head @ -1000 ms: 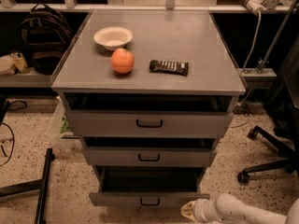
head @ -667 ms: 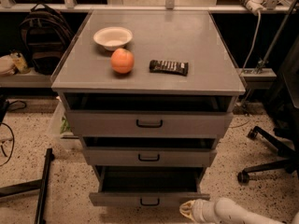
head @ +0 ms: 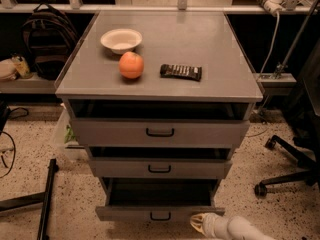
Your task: Close bottom drawer
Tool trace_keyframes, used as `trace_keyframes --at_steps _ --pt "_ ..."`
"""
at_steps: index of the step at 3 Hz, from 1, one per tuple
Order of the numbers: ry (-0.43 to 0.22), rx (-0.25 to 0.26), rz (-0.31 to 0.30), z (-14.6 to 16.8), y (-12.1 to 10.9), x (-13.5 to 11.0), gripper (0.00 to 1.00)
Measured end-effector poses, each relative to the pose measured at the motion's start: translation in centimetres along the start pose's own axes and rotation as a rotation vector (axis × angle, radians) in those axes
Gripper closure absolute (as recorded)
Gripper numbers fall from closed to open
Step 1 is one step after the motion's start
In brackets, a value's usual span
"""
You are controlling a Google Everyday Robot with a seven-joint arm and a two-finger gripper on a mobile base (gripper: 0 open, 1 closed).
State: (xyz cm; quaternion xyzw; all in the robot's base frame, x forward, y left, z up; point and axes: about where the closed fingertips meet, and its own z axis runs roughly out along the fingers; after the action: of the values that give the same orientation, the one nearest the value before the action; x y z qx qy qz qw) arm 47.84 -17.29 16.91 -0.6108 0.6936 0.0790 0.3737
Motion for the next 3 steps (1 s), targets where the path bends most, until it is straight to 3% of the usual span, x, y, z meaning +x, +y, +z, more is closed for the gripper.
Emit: trace_keyframes --at_steps 3 --pt "-0.034 0.147 -0.038 0.7 -3.5 1.5 1.0"
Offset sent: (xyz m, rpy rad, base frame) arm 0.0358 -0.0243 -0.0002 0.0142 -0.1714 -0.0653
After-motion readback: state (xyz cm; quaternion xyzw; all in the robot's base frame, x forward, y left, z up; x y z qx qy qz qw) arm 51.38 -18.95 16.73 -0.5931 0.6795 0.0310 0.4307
